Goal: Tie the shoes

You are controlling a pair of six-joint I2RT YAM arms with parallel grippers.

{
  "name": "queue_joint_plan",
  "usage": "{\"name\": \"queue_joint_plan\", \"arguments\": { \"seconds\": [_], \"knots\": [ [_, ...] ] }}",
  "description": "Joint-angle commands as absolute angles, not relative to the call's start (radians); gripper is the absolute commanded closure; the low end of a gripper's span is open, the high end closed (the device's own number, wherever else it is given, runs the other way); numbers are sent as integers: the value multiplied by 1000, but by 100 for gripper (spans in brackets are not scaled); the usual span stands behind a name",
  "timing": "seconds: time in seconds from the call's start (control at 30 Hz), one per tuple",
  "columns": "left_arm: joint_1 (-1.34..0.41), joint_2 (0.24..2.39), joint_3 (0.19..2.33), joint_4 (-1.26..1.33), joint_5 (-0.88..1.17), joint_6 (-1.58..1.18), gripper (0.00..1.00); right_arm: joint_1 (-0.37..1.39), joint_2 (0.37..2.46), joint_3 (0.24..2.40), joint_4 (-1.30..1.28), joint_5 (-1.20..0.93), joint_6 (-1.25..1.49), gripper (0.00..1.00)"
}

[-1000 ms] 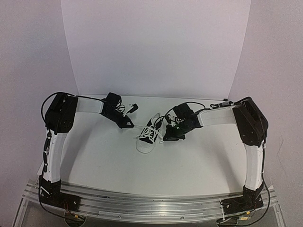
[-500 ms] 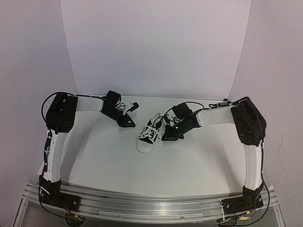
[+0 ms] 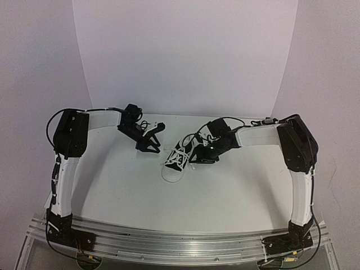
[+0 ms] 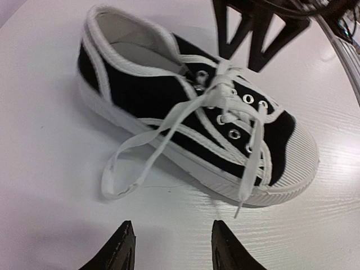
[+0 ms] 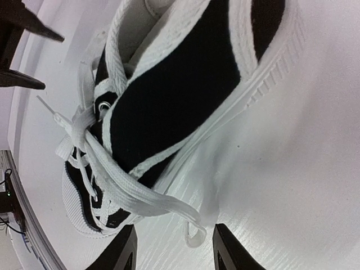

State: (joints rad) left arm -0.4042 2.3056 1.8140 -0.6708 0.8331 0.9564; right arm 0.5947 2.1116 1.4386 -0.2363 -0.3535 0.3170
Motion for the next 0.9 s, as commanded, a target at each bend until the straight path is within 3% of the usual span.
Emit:
{"name": "queue_joint_plan", "arguments": {
  "seconds": [0.0, 0.1, 0.23, 0.47, 0.87],
  "knots": [
    [-493, 2172, 1829, -680, 893, 1161, 63, 588, 2030, 1548, -230, -339, 356, 52],
    [-535, 2175, 1795, -561, 861, 1144, 66, 588, 2058, 1608, -227, -306, 428, 53],
    [-543, 2197, 1802, -476, 817, 1092, 60, 588, 2071, 1617, -218, -269, 488, 55],
    [-572, 2230, 1808, -507, 784, 1127, 70, 588, 2086, 1620, -185, -284, 497, 57],
    [-553, 2261, 1821, -596, 767, 1200, 69, 588, 2085, 1588, -163, -287, 500, 58]
  ]
}}
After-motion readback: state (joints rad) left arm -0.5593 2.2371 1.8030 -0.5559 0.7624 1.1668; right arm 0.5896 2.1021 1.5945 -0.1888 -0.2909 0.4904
